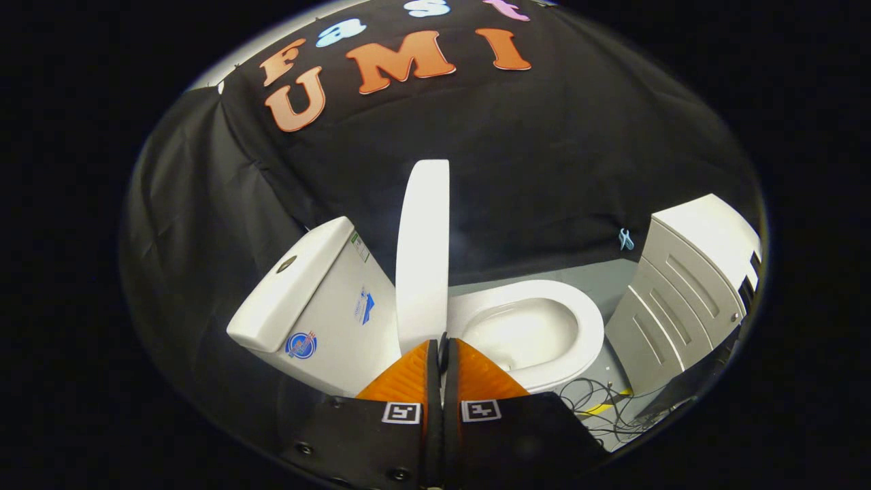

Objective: Open the toilet lid.

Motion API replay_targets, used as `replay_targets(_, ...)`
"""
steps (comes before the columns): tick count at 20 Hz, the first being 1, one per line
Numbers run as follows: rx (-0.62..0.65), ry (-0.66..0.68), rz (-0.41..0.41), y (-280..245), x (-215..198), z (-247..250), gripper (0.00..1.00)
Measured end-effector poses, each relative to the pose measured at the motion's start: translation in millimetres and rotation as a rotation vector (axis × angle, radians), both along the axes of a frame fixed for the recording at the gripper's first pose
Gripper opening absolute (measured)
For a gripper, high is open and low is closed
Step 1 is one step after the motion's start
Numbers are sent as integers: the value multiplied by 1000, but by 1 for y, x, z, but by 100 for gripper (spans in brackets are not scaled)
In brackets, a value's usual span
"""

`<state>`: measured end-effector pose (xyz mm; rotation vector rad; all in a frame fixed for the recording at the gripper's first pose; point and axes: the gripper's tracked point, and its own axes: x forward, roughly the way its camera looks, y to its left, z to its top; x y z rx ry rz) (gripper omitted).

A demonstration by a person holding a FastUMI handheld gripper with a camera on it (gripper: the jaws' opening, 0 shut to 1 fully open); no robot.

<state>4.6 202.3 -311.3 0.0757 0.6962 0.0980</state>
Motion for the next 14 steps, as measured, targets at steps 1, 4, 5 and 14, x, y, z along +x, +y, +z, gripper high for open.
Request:
replay_targets(1,-15,-4,9,6,-1,1,8)
replay_targets(4,-69,-22,41,23,-1,3,8)
replay_targets(5,-83,-27,49,29,-1,4,8)
replay_targets(14,-179,-73,94,74,-5,1,8)
